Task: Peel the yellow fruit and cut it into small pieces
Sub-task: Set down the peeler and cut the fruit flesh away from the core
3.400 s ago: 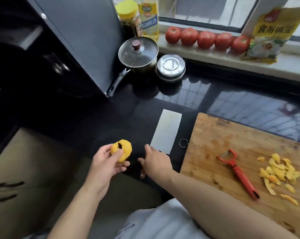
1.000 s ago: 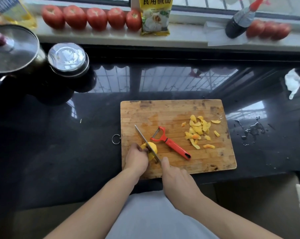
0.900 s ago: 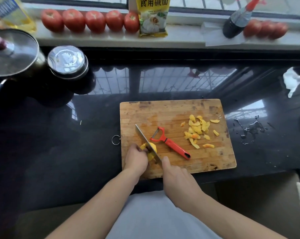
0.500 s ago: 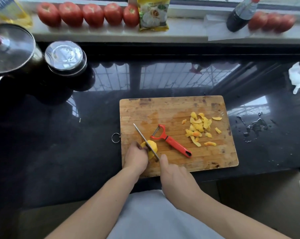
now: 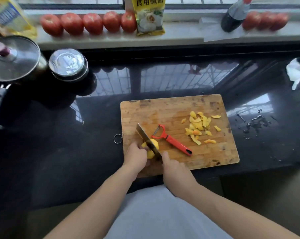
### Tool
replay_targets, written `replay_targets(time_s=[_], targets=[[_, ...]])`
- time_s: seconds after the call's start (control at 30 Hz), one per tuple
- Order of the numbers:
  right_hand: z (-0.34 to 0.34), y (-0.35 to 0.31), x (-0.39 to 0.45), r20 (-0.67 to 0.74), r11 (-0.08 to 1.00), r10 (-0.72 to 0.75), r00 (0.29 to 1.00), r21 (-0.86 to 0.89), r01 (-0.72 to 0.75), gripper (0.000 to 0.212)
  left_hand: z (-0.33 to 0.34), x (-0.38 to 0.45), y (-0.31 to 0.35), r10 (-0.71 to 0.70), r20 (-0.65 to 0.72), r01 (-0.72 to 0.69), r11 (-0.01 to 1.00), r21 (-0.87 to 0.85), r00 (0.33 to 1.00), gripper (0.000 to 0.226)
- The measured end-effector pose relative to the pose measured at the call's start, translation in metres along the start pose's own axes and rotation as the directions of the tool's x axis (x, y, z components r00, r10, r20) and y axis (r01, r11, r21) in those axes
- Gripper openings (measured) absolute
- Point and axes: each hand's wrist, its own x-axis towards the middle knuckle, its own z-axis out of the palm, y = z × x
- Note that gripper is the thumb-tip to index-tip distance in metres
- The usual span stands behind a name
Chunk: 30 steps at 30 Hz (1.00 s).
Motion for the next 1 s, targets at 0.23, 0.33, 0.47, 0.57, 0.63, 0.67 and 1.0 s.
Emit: replay_targets(time_s=[0.23, 0.33, 0.47, 0.57, 0.63, 0.67, 1.0], targets=[[-0.002, 0.019, 0.005, -0.052, 0.989, -0.024, 0.998, 0.144, 0.031, 0.015, -0.021, -0.005, -0.013, 0.032, -0.023, -0.03, 0.997, 0.072, 0.999, 0.003], [0.0, 0.021, 0.005, -0.078, 0.987, -0.039, 0.996, 0.152, 0.051, 0.017, -0.024, -0.007, -0.021, 0.056, -0.055, -0.055, 0.998, 0.024, 0.997, 0.009], [0.0, 0.024, 0.006, -0.098, 0.986, -0.074, 0.992, 0.14, 0.088, 0.02, -0.022, -0.013, -0.028, 0.061, -0.093, -0.065, 0.997, -0.031, 0.994, 0.021], [-0.004, 0.026, 0.006, -0.09, 0.98, -0.098, 0.991, 0.165, 0.112, 0.021, -0.019, -0.017, -0.031, 0.049, -0.113, -0.056, 0.997, -0.059, 0.992, 0.023], [-0.009, 0.028, 0.003, -0.1, 0.97, -0.099, 0.99, 0.213, 0.118, 0.023, -0.017, -0.018, -0.034, 0.055, -0.12, -0.063, 0.996, -0.07, 0.991, 0.021], [-0.013, 0.03, 0.001, -0.113, 0.962, -0.099, 0.989, 0.242, 0.124, 0.023, -0.016, -0.018, -0.035, 0.067, -0.125, -0.074, 0.996, -0.055, 0.99, 0.023], [-0.075, 0.048, 0.001, -0.401, 0.743, 0.047, 0.915, 0.626, 0.236, 0.011, 0.004, -0.021, -0.039, 0.276, -0.18, -0.211, 0.925, 0.316, 0.944, 0.068]])
